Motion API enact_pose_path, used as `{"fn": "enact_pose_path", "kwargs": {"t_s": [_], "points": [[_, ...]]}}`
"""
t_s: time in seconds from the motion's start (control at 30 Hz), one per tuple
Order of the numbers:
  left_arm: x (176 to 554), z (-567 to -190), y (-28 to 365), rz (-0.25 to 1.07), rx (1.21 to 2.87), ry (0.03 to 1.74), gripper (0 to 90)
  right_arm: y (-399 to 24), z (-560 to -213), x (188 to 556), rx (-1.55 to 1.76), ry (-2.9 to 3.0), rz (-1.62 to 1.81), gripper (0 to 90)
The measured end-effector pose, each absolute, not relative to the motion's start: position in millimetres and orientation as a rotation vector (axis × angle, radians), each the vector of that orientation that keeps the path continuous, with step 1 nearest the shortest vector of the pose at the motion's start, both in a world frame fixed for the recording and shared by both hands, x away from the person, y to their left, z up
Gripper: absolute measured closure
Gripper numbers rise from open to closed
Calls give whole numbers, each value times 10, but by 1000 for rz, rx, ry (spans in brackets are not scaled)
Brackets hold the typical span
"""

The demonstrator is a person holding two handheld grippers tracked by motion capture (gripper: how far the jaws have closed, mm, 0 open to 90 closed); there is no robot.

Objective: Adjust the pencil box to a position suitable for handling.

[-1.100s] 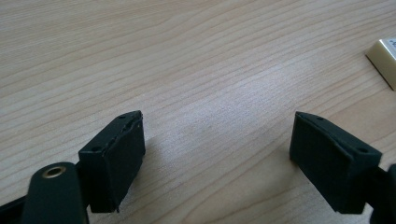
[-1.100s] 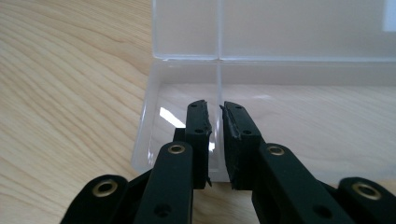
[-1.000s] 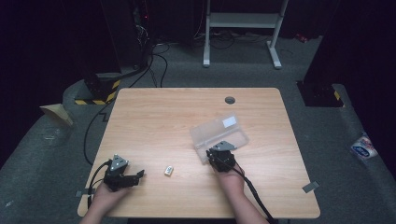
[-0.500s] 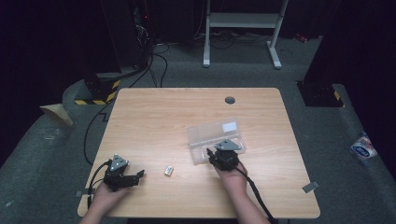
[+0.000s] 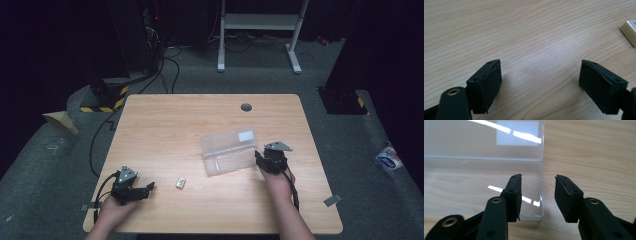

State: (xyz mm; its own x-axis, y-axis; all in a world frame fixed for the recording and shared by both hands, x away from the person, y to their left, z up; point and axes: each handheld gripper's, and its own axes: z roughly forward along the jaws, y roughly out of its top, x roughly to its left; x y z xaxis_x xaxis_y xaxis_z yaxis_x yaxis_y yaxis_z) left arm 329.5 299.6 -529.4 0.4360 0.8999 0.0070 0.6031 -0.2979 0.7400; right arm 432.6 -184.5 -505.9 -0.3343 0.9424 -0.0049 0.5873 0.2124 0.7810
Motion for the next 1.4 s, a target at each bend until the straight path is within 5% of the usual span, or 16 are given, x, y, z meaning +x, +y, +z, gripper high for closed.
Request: {"fn": "enact_pose_path", "kwargs": {"t_s": [0.5, 1.4], "points": [[3292, -5290, 3003, 569, 2022, 1258, 190, -1844, -5174, 4315, 1450, 2055, 901, 800], [3287, -5295, 2992, 561, 2012, 1266, 191, -1555, -5215, 3976, 1413, 2082, 922, 760]]}}
